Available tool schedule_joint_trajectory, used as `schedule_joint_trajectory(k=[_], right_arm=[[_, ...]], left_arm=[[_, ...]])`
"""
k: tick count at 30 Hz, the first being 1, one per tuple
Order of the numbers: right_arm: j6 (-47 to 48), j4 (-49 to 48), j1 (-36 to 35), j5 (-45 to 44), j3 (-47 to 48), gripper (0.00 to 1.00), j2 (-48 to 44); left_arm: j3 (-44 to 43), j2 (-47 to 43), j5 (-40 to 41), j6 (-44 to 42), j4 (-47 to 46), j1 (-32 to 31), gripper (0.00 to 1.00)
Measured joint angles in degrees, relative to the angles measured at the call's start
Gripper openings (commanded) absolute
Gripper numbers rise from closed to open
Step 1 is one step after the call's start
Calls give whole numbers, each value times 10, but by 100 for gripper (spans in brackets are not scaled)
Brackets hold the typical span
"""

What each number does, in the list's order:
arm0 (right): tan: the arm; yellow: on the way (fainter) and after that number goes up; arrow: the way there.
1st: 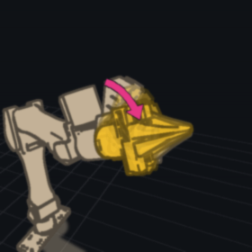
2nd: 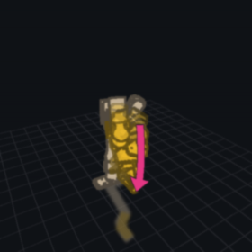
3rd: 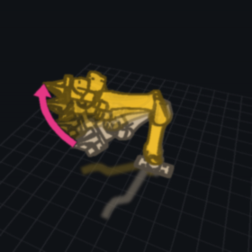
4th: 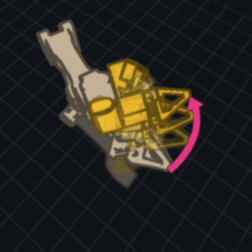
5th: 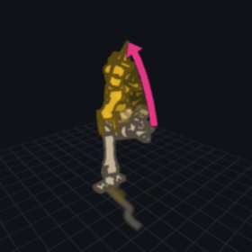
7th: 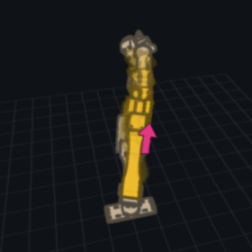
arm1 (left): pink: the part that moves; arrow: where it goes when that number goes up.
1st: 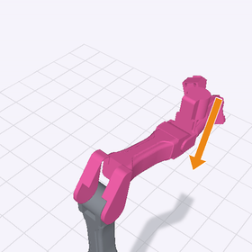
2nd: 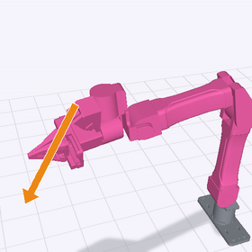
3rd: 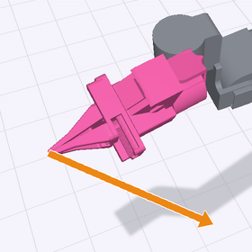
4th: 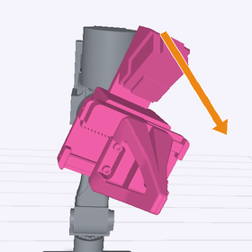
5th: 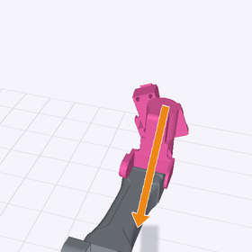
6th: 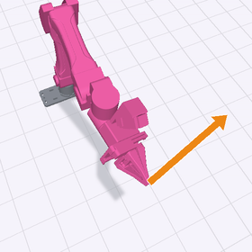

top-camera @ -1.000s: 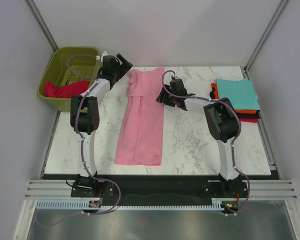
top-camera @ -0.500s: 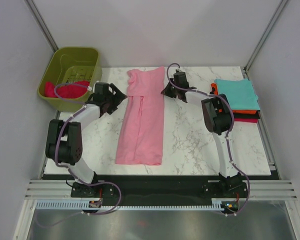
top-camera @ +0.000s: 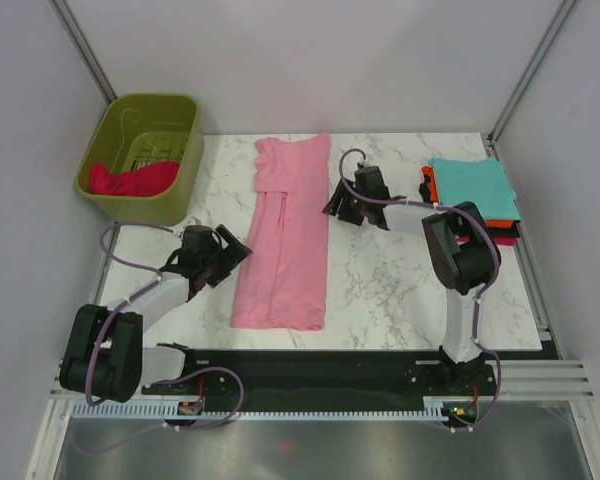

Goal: Fold and stack the t-shirts

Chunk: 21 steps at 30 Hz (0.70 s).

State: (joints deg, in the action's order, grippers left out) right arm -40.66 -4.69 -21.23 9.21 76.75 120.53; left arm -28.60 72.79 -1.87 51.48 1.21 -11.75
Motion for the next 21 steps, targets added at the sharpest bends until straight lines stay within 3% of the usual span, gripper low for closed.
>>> schedule_joint_trajectory(k=[5,11,18,21], right_arm=[[-2,34,-78,-20,-139,61,-115],[-48,0,-174,-22,-309,58,-241],[-124,-23,-302,-84,-416,57,-335],[-152,-27,-340,-105,-443,49,-359]], left_arm=[[37,-20,-4,3,-37,-3,94],[72,-51,-2,4,-66,-11,87],[118,-144,-12,11,-11,-34,77],[139,-201,-15,14,28,-46,75]])
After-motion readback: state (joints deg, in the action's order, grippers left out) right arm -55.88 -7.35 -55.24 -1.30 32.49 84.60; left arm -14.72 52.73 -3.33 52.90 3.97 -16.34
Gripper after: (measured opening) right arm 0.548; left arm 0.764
